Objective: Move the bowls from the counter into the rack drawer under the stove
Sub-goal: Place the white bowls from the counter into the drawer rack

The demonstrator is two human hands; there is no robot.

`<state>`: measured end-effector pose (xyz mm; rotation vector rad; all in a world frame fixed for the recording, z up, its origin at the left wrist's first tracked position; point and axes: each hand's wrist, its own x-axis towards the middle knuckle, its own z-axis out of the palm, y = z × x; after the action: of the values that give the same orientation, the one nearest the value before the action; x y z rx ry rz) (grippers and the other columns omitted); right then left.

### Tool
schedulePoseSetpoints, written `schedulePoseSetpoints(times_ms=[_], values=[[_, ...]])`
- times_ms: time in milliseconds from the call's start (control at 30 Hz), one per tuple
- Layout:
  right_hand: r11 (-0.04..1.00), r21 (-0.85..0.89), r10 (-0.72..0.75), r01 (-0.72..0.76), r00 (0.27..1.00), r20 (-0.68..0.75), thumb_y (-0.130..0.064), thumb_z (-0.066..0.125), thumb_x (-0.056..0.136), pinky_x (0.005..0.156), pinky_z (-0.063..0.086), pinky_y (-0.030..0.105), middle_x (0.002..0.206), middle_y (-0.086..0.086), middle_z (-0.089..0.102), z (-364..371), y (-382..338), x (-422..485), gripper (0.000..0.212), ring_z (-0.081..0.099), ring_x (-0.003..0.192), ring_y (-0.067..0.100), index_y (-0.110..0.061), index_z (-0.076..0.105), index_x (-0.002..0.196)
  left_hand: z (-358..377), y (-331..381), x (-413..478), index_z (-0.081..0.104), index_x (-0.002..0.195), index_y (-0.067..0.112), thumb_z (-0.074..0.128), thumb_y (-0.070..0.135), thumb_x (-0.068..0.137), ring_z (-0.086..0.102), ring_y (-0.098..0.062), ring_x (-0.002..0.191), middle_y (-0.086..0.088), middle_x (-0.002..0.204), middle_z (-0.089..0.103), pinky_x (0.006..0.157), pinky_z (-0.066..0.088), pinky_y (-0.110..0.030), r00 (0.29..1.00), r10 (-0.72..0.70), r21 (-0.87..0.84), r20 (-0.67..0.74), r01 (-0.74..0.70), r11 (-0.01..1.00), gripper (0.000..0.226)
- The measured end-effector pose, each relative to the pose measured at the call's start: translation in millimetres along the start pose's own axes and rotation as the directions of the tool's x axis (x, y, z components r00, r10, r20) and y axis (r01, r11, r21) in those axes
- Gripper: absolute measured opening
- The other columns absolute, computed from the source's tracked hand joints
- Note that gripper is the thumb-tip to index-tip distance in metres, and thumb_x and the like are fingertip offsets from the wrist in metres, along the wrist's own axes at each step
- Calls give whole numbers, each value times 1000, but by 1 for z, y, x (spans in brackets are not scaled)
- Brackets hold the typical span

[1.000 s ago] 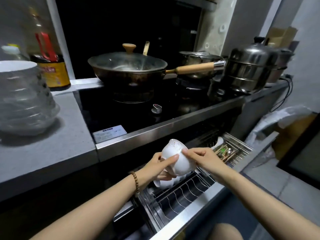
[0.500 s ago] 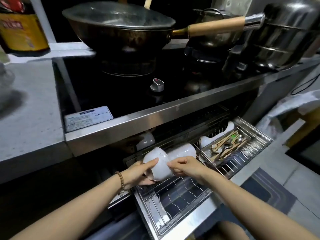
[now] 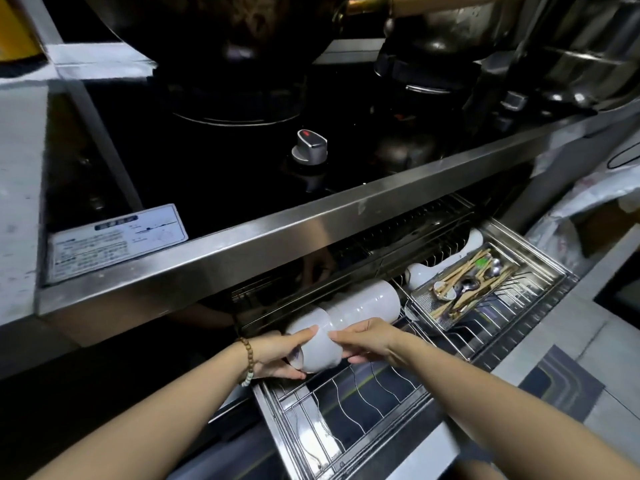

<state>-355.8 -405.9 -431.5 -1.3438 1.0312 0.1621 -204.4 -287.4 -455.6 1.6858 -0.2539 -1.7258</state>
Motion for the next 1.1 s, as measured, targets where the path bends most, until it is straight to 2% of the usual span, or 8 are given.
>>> schedulePoseSetpoints(times_ms=[100, 300, 500, 733, 833, 933, 1033, 1100], values=[[1000, 6, 15, -15, 1000, -7, -29, 72, 80, 58, 54, 13, 75, 2, 68, 3, 5, 9, 22, 65, 60, 1, -9, 69, 89, -3, -4, 11, 50, 118, -3, 62, 47, 80, 66, -19, 85, -15, 109, 59, 66, 58, -19, 1000, -6, 38, -22, 7, 999, 65], [1000, 9, 11, -10, 994, -113, -28, 78, 75, 57, 53, 16, 67, 4, 66, 3, 17, 24, 23, 62, 59, 7, -9, 67, 79, -6, -10, 27, 55, 114, -6, 76, 63, 34, 69, -24, 96, -22, 117, 62, 88, 55, -32, 997, 30, 107, -73, -22, 994, 109], [1000, 21, -7, 10, 988, -156, -23, 79, 74, 53, 52, 17, 65, 6, 64, 5, 23, 33, 21, 60, 56, 9, -7, 65, 74, 0, -9, 30, 56, 104, 3, 61, 60, 74, 67, -19, 91, -17, 115, 62, 92, 53, -33, 995, 29, 223, -91, -8, 975, 65], [999, 4, -33, 34, 983, -178, -23, 80, 72, 52, 52, 19, 56, 5, 63, 7, 26, 43, 26, 60, 50, 9, -7, 62, 63, -3, -5, 27, 52, 75, 10, 57, 64, 75, 58, -24, 83, -15, 90, 57, 96, 50, -38, 993, 30, 388, -115, 17, 921, 54], [1000, -22, -25, 22, 986, -166, -23, 81, 72, 50, 51, 18, 56, 6, 64, 6, 26, 42, 26, 59, 48, 9, -5, 63, 63, 0, -1, 27, 47, 75, 8, 55, 56, 83, 56, -18, 70, -9, 79, 57, 82, 56, -30, 986, 73, 464, -147, 4, 886, 49], [999, -42, -39, 32, 984, -176, -23, 82, 70, 49, 51, 18, 55, 5, 65, 7, 28, 43, 27, 59, 50, 10, -5, 65, 62, 2, 1, 22, 45, 106, 11, 50, 48, 90, 49, -5, 61, 3, 70, 53, 58, 44, -9, 971, 164, 566, -173, -39, 824, 41], [998, -51, -47, 39, 983, -175, -24, 80, 72, 49, 50, 18, 56, 3, 65, 7, 28, 44, 27, 59, 52, 10, -6, 64, 61, 4, 3, 18, 34, 70, 21, 50, 47, 90, 46, -4, 58, 4, 67, 50, 47, 39, -5, 969, 170, 600, -178, -30, 800, 36], [998, -58, -47, 38, 985, -168, -24, 80, 73, 48, 49, 18, 55, 0, 66, 7, 29, 44, 27, 59, 52, 10, -7, 64, 60, 5, 4, 17, 49, 87, 13, 49, 45, 91, 50, -7, 67, 1, 79, 55, 54, 40, -7, 967, 177, 630, -182, -24, 776, 33]])
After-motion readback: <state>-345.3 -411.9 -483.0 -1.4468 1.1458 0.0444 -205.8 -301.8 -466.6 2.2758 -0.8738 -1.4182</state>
